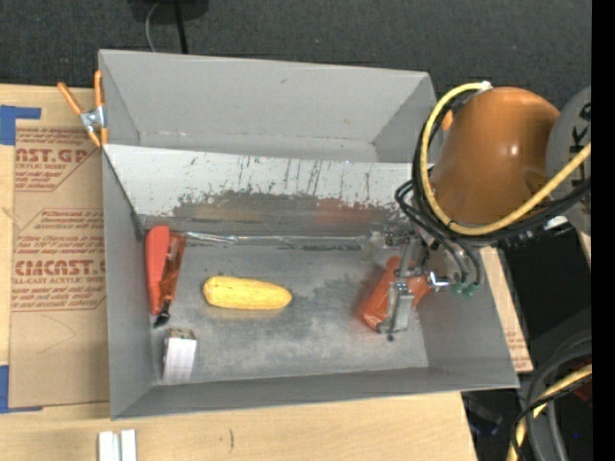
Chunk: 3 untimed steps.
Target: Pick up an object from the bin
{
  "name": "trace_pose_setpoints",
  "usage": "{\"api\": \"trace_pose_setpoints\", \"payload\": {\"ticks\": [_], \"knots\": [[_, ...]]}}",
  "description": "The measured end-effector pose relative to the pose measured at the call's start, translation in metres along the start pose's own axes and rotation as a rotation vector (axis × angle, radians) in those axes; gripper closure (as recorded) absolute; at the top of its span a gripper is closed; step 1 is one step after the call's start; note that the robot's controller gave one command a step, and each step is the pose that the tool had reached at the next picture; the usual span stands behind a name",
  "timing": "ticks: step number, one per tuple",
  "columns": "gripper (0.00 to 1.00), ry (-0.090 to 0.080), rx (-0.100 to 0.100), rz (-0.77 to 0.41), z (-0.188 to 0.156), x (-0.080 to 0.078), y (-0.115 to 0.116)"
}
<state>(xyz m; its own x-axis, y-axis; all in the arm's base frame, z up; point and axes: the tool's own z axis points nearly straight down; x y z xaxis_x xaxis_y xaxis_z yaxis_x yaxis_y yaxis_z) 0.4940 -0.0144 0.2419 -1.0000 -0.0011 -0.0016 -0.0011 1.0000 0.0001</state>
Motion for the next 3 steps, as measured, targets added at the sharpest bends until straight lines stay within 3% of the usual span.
{"api": "trace_pose_setpoints", "payload": {"ticks": [1, 2, 3], "knots": [[1.0, 0.013, -0.002, -0.215, 0.1053, 0.0131, -0.0597], [0.0, 0.009, -0.002, -0.216, 0.1034, 0.0117, -0.0588], [0.0, 0.009, -0.002, -0.216, 0.1034, 0.0116, -0.0587]]}}
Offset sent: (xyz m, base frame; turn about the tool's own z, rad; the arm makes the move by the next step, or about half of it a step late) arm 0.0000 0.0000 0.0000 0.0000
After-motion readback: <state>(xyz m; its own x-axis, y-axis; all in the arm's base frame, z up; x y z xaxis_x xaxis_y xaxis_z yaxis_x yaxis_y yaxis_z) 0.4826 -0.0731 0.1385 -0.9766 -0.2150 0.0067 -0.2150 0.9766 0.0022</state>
